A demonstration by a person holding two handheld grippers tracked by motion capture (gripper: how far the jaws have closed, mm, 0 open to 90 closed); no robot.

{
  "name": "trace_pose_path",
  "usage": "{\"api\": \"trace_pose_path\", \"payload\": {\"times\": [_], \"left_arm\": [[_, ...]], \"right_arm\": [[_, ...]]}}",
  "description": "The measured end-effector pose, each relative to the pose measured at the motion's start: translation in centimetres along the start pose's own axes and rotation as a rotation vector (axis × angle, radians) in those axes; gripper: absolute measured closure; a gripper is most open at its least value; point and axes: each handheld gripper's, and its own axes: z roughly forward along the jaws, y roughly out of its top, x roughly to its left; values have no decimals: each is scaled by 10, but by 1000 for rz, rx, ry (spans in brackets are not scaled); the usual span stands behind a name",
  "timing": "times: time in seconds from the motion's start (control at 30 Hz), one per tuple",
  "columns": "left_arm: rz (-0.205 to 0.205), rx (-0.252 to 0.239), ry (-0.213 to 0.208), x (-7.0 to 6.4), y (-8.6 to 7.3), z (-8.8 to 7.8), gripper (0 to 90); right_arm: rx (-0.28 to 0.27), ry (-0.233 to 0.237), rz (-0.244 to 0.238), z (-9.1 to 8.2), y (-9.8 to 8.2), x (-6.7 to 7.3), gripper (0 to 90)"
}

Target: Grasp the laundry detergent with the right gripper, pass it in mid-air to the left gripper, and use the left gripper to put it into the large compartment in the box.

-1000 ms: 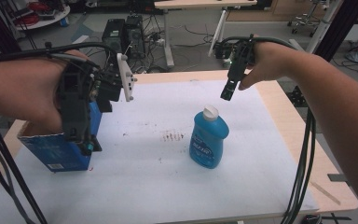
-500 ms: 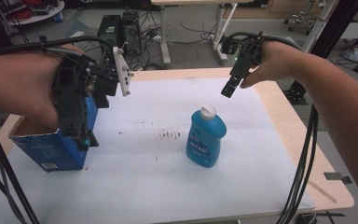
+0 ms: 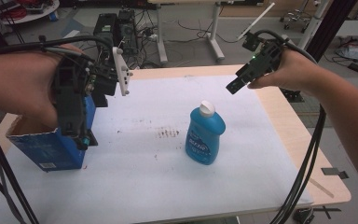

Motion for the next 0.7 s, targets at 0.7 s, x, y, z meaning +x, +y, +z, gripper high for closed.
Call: {"api": "trace_pose_path", "payload": {"times": [0.7], "left_arm": [[22, -10, 6, 0, -2, 4, 41]], "right_arm": [[-230, -24, 18, 20, -104, 28, 18]]}}
